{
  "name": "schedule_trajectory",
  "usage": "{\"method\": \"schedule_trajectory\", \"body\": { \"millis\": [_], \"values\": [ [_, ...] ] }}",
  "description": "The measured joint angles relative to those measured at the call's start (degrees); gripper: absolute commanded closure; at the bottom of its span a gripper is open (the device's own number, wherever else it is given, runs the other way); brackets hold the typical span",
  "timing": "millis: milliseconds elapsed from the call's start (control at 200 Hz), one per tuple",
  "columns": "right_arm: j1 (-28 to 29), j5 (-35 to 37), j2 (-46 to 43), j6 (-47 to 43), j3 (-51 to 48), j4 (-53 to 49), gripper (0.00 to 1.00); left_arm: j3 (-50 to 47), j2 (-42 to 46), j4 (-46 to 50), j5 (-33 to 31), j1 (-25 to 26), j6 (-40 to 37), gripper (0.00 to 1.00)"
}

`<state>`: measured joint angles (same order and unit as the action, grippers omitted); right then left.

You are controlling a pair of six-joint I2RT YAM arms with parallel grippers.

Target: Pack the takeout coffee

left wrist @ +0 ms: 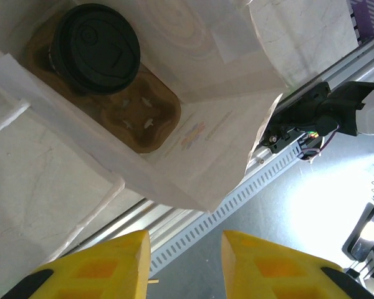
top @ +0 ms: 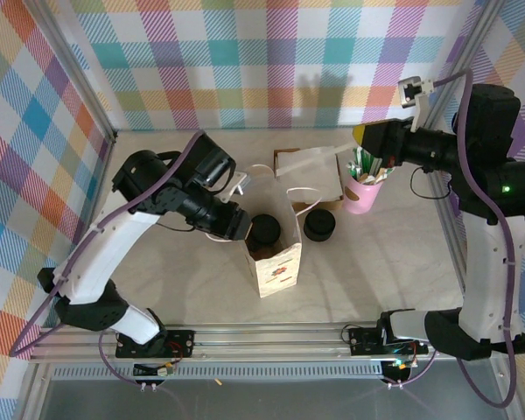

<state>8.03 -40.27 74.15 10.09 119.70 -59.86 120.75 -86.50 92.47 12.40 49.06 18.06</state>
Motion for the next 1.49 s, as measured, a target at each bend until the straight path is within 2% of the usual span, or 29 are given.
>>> {"method": "schedule_trajectory", "body": {
  "millis": [280,465,750,920,1145,1495],
  "values": [
    [2.7,-1.6,-3.0,-3.2,0.0,-3.7,1.0,-3.2,3.1,0.0,-0.3,0.0,0.1,0.65],
    [7.6,0.2,-2.6,-6.0,0.0,-7.8,1.0,-4.0,3.7,0.0,-1.5,0.0,0.2,0.65],
    [23.7,13.4,5.6,-12.2,5.4,-17.9,1.0,-6.5,5.5,0.0,-3.0,0.0,0.3,0.66],
    [29.4,20.5,11.4,-15.4,8.0,-22.6,1.0,-6.5,5.7,0.0,-1.7,0.0,-0.4,0.69],
    [32.6,26.0,15.0,-17.4,8.3,-24.5,1.0,-2.9,2.3,0.0,0.9,0.0,-4.1,0.68],
    [35.0,27.3,15.8,-18.8,8.3,-25.7,1.0,-1.6,-1.2,0.0,2.3,0.0,-7.6,0.65]
  ]
}}
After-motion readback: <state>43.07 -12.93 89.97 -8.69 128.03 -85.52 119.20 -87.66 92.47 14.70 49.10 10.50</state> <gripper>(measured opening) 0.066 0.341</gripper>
